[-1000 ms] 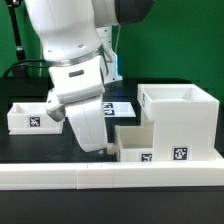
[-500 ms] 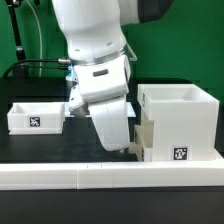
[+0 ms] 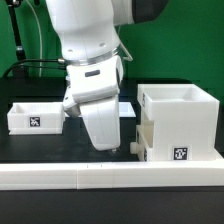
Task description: Assemble drawer
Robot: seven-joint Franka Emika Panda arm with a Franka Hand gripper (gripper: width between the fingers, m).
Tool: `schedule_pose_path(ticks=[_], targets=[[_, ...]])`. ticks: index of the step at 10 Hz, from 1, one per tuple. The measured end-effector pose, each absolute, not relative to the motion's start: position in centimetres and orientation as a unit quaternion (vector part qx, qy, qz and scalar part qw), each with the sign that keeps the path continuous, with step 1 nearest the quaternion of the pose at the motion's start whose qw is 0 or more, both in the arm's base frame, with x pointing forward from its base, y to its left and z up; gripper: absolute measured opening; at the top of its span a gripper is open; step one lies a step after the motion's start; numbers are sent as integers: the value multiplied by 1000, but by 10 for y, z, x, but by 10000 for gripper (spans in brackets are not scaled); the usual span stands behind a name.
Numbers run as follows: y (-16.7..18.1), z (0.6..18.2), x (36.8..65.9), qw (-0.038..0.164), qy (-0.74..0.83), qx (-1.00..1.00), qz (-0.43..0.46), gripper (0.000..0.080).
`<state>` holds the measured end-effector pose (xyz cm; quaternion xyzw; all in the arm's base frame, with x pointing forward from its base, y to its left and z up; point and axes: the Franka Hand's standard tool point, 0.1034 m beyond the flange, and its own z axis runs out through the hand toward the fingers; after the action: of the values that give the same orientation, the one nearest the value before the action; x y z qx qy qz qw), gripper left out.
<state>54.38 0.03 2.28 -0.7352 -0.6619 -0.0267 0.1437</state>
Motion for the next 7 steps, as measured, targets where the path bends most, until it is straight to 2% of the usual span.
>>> schedule_pose_path(ticks=[7], targets=[[-63,50,504,134,-639,-757,-21,649]])
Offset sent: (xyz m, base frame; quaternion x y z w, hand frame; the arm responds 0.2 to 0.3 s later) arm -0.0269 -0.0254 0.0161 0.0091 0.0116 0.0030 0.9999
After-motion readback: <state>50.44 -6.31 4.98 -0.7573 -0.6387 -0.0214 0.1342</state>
